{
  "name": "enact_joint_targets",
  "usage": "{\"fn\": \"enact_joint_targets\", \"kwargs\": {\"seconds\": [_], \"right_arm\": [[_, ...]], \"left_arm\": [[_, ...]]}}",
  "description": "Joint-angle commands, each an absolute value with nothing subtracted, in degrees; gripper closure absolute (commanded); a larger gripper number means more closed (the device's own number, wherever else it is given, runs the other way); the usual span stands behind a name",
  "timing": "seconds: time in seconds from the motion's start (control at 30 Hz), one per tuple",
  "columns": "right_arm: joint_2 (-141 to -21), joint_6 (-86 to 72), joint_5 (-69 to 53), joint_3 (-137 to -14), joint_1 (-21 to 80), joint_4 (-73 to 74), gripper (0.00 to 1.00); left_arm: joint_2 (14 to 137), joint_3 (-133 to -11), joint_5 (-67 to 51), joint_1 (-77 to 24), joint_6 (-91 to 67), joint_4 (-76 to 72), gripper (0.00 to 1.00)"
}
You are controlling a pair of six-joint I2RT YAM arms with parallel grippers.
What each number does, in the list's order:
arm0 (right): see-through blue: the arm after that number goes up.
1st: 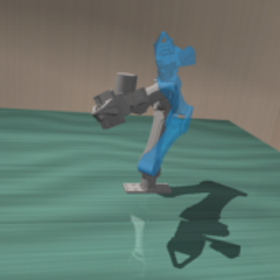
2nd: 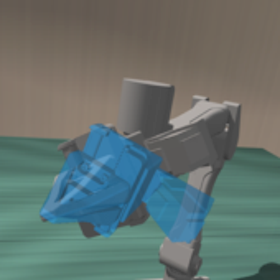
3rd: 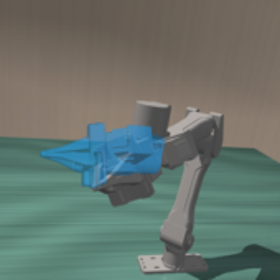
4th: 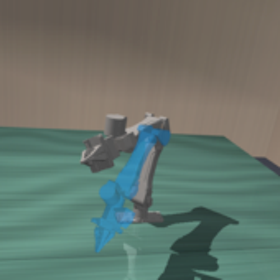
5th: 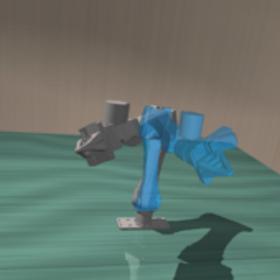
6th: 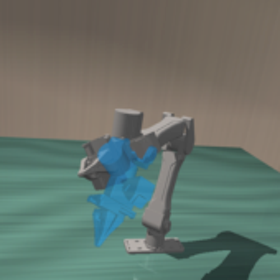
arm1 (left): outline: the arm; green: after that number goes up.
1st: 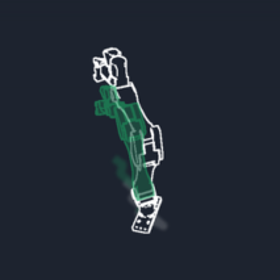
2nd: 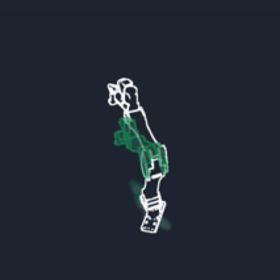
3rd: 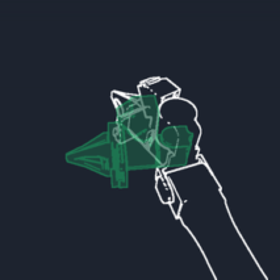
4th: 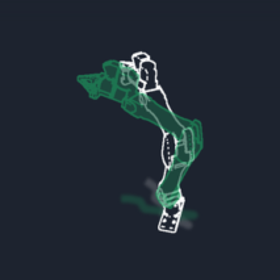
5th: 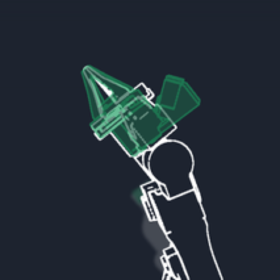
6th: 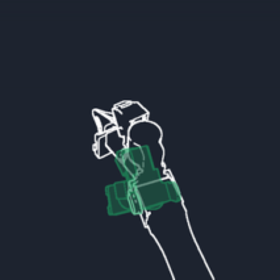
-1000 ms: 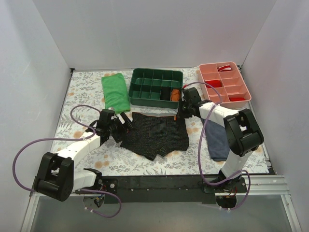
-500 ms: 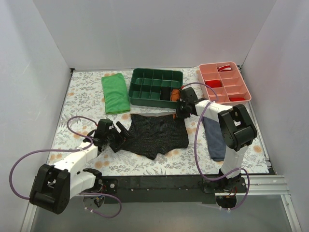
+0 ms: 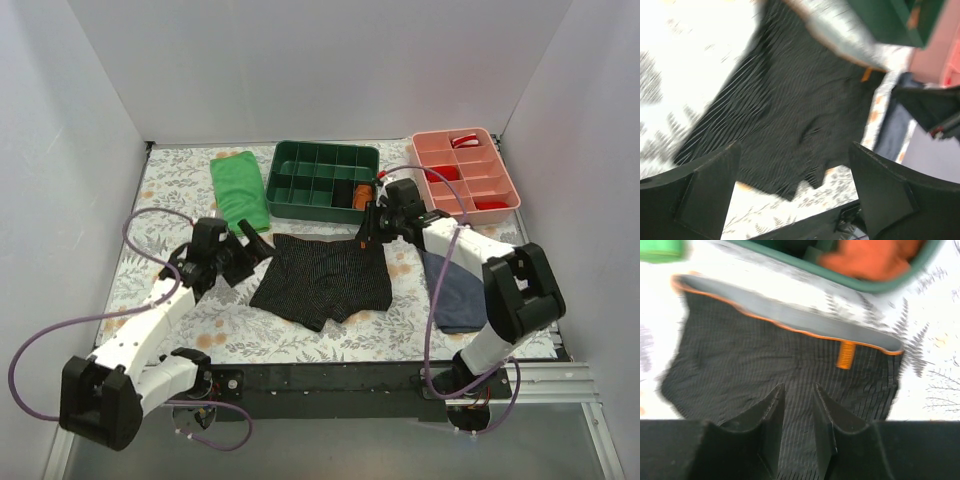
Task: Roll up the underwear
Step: Flatten out the underwear at the center of the board.
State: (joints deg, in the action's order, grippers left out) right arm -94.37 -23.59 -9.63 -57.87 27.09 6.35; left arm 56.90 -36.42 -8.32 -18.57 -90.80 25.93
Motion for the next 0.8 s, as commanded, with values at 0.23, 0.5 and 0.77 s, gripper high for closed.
{"fn": "enact_joint_targets", "kwargs": {"seconds": [0.23,0.5,0.77], "right_arm": [[-79.12,-25.48,-14.76,-46.34,29.35,7.83,0.77],[-75.85,-29.00,-14.15,-37.62,32.87,5.80,0.89],[-76.81,-29.88,-13.18,-37.53,34.98,5.80,0.90]], "left_arm": [[84.63,-52.99,-20.39,-18.81,-80.51,16.09,0.22],[90.43,-56.59,-21.09,-18.81,-78.58,12.13,0.27],[98.42,-60.03,-22.15,-18.81,-79.54,10.90,0.28]]}}
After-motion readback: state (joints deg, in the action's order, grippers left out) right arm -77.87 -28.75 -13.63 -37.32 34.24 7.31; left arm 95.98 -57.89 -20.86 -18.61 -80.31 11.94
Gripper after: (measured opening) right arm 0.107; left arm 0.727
